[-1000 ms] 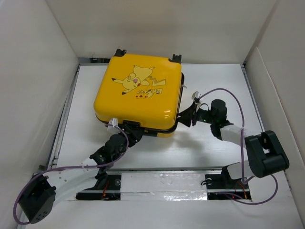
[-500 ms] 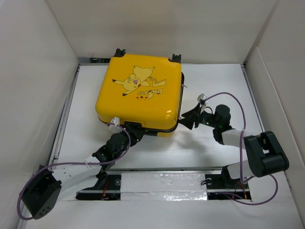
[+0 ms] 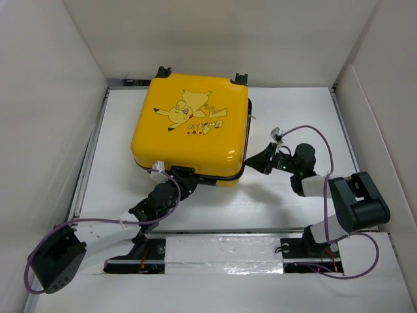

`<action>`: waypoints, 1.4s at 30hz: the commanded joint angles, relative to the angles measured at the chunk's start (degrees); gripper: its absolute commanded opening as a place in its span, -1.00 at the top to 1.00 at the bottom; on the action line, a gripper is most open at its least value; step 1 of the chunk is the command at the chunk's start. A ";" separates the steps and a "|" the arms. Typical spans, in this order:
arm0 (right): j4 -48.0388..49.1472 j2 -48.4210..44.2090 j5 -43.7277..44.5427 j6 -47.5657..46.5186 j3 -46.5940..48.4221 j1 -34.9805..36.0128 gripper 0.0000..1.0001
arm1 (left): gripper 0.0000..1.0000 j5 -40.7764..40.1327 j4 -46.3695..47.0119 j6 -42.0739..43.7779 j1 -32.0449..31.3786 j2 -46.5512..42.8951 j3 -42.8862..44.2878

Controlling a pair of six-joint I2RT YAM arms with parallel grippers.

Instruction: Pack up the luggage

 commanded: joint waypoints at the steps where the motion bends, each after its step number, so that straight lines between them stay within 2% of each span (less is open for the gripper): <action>1: 5.70 -0.11 -1.39 1.22 -0.98 0.56 0.70 | 0.44 1.08 3.51 3.23 -0.92 -0.22 1.58; 5: 8.34 -0.46 -0.68 2.81 -3.53 0.56 0.80 | 0.63 1.08 4.12 3.23 -0.92 -0.22 1.14; 6: 8.34 -0.46 -0.51 2.90 -3.79 0.56 1.00 | 0.69 1.17 4.12 3.23 -0.92 0.04 1.23; 8: 7.73 -0.63 0.46 2.81 -4.58 1.17 1.00 | 0.70 1.25 5.00 3.32 -0.92 0.83 1.49; 12: 4.49 -2.91 3.17 1.85 -6.25 3.89 1.00 | 0.97 1.61 7.99 4.10 -0.92 3.11 2.28; 15: -7.69 -11.33 10.02 -2.53 -6.96 7.14 1.00 | 1.00 0.82 10.62 5.33 -0.92 5.49 3.77; 16: -20.44 -17.97 17.35 -7.16 -6.35 11.15 1.00 | 1.00 0.38 11.93 5.77 -0.92 7.06 5.00; 19: -39.21 -27.94 34.22 -10.02 -4.68 20.73 1.00 | 1.00 0.11 14.22 7.26 -0.92 9.96 7.20; 21: -45.59 -35.42 39.99 -8.62 -4.50 23.92 1.00 | 1.00 0.29 16.16 7.71 -0.92 12.95 8.70; 22: -50.32 -37.35 44.01 -6.87 -4.59 25.24 1.00 | 1.00 0.38 17.12 7.97 -0.92 13.92 9.14; 26: -56.86 -42.12 49.66 -3.61 -4.50 33.93 1.00 | 1.00 0.82 21.51 8.41 -0.92 19.45 11.85; 29: -53.63 -41.07 50.47 -0.19 -4.85 39.74 1.00 | 1.00 1.43 23.46 9.03 -2.14 23.23 14.31; 31: -48.91 -38.36 52.57 2.70 -4.42 46.59 1.00 | 1.00 1.78 24.16 9.29 -3.02 24.99 15.64; 34: -40.13 -31.35 63.60 3.34 -3.27 50.82 1.00 | 1.00 2.31 25.04 10.08 -5.40 27.55 18.36; 40: -23.67 -14.89 71.99 2.73 3.30 49.16 1.00 | 1.00 3.36 23.20 13.15 -9.62 29.14 21.36; 42: -23.39 -11.73 74.28 1.76 4.81 48.03 1.00 | 1.00 3.11 20.48 13.77 -9.62 26.78 20.31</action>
